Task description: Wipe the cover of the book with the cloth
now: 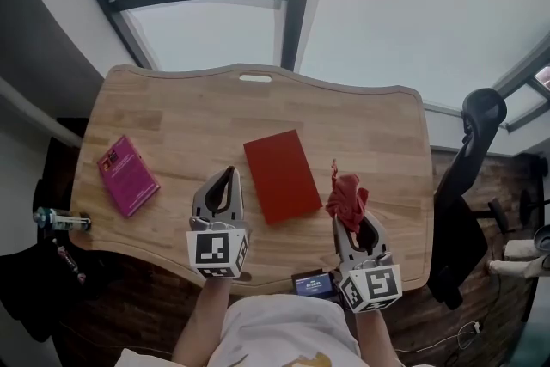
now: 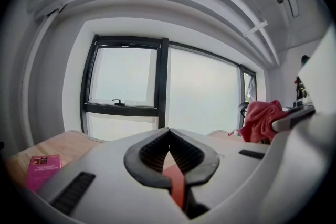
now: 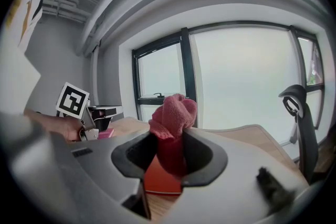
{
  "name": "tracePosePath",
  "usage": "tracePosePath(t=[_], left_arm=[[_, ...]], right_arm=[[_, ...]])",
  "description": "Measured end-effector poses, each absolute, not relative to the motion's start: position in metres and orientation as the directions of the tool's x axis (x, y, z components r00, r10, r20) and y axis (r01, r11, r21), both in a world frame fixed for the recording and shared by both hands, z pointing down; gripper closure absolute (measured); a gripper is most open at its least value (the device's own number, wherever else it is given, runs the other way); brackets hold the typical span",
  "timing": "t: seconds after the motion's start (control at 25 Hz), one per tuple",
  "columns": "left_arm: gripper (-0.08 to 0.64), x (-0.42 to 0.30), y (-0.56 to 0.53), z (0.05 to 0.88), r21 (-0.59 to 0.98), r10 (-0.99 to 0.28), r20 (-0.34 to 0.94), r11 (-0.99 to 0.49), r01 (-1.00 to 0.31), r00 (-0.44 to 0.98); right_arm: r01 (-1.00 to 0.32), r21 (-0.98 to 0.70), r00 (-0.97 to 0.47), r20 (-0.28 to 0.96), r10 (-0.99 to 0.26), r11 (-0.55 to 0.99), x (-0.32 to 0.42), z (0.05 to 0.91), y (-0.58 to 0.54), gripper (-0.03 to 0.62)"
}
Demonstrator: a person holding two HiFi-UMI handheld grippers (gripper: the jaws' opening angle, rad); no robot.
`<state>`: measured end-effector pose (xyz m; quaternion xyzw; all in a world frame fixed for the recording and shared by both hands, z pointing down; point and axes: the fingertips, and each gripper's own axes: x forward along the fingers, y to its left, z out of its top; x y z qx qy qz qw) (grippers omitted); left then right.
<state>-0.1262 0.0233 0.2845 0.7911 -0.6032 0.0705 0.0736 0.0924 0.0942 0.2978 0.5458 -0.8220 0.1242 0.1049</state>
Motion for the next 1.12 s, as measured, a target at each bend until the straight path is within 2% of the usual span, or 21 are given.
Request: tracePosePath(t=[0.52, 1.12], left_arm=[[0.551, -0.132, 0.024, 0.335, 0.082, -0.919, 0.302, -0.239, -0.967, 0.253], [0.548, -0.117, 0.026, 0.425, 0.147, -0.838, 0.474, -0.229, -0.962, 0.271]], right_arm=[[-0.916, -0.089, -0.396, 0.364, -0.843, 0.391, 0.091, 0.326, 0.079, 0.449], [-0.876, -0.11, -0.457, 0.496, -0.738, 0.469, 0.073, 0.391, 0.07, 0.449]])
